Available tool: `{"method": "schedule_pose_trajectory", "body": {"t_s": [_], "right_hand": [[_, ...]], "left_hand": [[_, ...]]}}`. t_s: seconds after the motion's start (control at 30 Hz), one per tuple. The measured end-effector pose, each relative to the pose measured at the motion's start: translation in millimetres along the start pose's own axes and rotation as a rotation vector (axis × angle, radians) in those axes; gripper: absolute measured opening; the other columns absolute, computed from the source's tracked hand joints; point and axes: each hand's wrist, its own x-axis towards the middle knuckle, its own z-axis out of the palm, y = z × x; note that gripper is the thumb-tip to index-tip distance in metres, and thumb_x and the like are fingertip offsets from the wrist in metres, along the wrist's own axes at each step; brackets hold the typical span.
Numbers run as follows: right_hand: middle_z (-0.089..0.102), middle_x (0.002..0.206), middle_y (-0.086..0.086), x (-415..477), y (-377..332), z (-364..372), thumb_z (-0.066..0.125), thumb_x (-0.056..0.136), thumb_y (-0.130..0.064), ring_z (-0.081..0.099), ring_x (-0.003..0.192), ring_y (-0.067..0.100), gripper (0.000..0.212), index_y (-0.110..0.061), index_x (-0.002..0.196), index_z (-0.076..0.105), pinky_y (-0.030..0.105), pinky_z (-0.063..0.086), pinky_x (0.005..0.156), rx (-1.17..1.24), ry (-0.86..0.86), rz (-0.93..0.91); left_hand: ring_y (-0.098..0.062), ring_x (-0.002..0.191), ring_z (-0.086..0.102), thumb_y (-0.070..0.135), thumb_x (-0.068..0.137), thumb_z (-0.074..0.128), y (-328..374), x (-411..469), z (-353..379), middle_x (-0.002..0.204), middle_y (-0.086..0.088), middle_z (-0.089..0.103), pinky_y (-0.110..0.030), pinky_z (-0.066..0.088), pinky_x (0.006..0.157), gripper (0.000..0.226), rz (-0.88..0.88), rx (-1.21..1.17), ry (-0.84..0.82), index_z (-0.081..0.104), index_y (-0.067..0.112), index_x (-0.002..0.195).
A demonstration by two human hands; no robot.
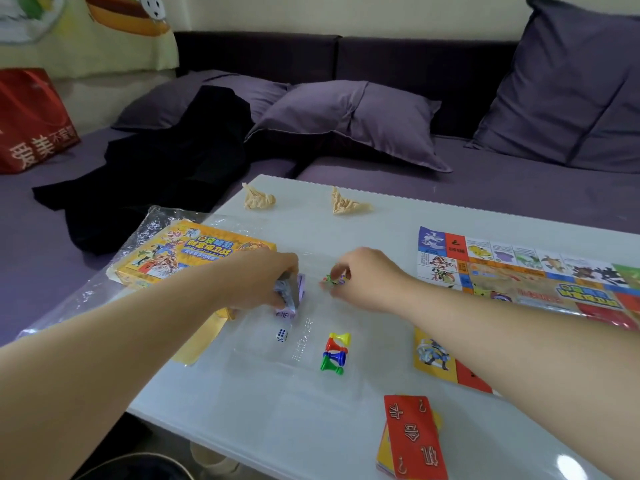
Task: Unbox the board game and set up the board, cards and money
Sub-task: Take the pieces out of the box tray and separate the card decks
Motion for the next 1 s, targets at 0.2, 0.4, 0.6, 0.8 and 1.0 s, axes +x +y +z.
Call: {"method": "schedule_pose_trajectory", "body": {"t_s": [0.2,0.4,0.6,0.8,1.0], "right_hand": [[0.058,0.119,0.003,37,-34,-5,0.062,0.087,-0.033,0.057,0.108,0.023,0.032,-0.018,0.115,0.064,0.032,0.048,0.089,-0.077,-0.089,-0.063],[0.043,0.067,-0.001,50,-45,13,0.067,0.081,-0.039,0.046,0.079,0.026,0.040,-0.016,0.061,0.041,0.027,0.031,0.061,-0.300,-0.165,-0.045],[0.044,0.070,-0.001,50,-48,11,0.064,0.080,-0.054,0.042,0.086,0.024,0.045,-0.018,0.062,0.044,0.029,0.030,0.071,-0.312,-0.176,-0.028],[0.044,0.078,-0.002,45,-61,15,0.073,0.070,-0.055,0.036,0.100,0.023,0.051,-0.019,0.067,0.039,0.033,0.029,0.081,-0.481,-0.217,-0.056],[0.044,0.096,0.001,43,-70,15,0.076,0.069,-0.054,0.036,0.116,0.026,0.054,-0.013,0.083,0.043,0.034,0.031,0.085,-0.450,-0.305,0.045]], "left_hand": [[-0.003,0.063,0.048,0.027,0.078,0.074,-15,-12,-31,0.079,0.012,0.052,-0.019,0.036,0.052,0.026,-0.071,-0.189,0.001,0.054,0.026,0.093],[-0.005,0.062,0.048,0.030,0.078,0.074,-25,-18,-36,0.078,0.011,0.052,-0.017,0.038,0.051,0.026,-0.075,-0.200,-0.005,0.051,0.028,0.089],[-0.002,0.064,0.046,0.030,0.079,0.073,-27,-19,-33,0.078,0.014,0.049,-0.012,0.034,0.049,0.029,-0.077,-0.192,0.004,0.052,0.023,0.098],[-0.005,0.069,0.053,0.033,0.076,0.075,-28,-26,-34,0.080,0.013,0.059,-0.017,0.037,0.054,0.026,-0.076,-0.188,-0.078,0.057,0.025,0.093],[0.001,0.068,0.051,0.037,0.077,0.074,-25,-35,-30,0.087,0.012,0.063,-0.017,0.033,0.053,0.024,-0.061,-0.147,-0.180,0.052,0.033,0.086]]}}
